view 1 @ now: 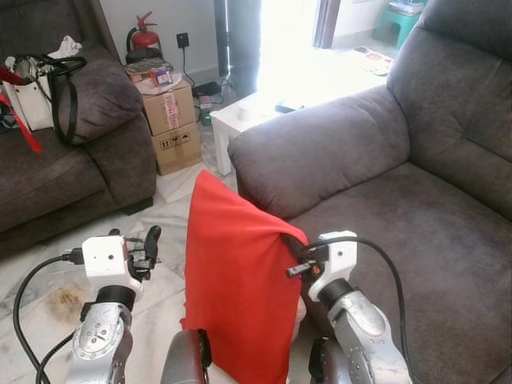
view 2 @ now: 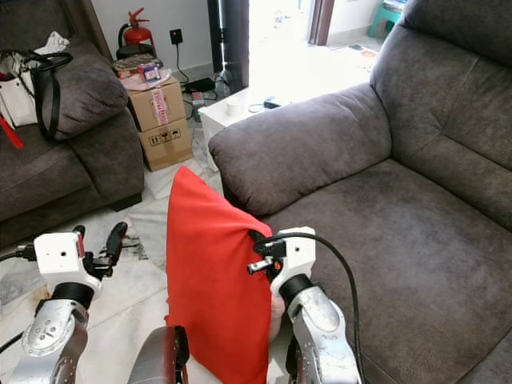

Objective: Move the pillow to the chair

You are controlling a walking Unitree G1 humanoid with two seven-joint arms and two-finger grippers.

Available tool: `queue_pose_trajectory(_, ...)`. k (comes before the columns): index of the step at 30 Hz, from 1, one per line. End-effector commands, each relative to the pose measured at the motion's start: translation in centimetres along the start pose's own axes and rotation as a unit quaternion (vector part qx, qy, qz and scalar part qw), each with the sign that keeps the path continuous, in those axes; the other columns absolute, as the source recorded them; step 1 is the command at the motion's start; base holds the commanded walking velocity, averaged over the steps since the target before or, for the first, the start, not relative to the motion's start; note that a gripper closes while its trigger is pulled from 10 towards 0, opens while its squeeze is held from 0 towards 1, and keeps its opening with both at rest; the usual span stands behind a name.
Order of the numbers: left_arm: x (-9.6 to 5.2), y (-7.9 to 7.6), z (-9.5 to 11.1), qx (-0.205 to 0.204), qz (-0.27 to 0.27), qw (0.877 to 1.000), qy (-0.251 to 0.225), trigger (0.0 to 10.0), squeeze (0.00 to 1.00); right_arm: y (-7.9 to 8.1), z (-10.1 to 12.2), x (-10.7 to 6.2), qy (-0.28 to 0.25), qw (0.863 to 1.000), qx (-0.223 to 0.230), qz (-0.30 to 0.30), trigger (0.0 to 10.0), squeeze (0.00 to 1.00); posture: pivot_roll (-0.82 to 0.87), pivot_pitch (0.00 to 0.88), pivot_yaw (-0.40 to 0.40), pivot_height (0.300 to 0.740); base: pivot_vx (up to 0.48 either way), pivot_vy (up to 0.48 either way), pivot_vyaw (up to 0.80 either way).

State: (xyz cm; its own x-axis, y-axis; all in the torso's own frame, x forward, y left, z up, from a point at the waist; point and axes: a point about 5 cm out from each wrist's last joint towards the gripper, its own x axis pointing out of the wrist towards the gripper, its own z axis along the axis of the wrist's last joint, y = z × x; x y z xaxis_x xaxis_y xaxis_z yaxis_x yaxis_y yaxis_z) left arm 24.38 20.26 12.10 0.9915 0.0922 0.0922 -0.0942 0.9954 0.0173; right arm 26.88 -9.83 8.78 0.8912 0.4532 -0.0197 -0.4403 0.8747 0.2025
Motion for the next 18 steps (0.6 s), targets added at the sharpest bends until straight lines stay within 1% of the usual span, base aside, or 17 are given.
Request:
queue_pose_trajectory(1,-0.1,-0.4,0.3,0.007,-0.005,1.0,-0.001,10.0,0.0,0.6,3.2,0.4,-0.067,0.997,-0.025,0.01,10.0,0.0,0.1,0.0,0.004,0.578,0.0,0.0,0.0)
queue_pose_trajectory(3,-0.3,-0.4,0.3,0.006,-0.004,1.0,0.0,10.0,0.0,0.2,3.3,0.3,-0.07,0.997,-0.029,-0.01,10.0,0.0,0.09,0.0,0.006,0.578,0.0,0.0,0.0)
queue_pose_trajectory(8,-0.3,-0.5,0.3,0.006,-0.004,1.0,-0.002,10.0,0.0,-0.5,3.2,0.1,-0.065,0.997,-0.035,-0.022,10.0,0.0,0.1,0.0,0.005,0.578,0.0,0.0,0.0)
queue_pose_trajectory(12,-0.4,-0.5,0.4,0.006,-0.003,1.0,-0.003,10.0,0.0,-0.7,3.5,0.2,-0.065,0.997,-0.035,-0.026,10.0,0.0,0.1,0.0,0.001,0.578,0.0,0.0,0.0)
queue_pose_trajectory(18,-0.6,-0.8,0.1,0.002,-0.003,1.0,0.003,10.0,0.0,-0.6,3.3,0.5,-0.061,0.997,-0.037,-0.028,10.0,0.0,0.09,0.0,-0.007,0.578,0.0,0.0,0.0)
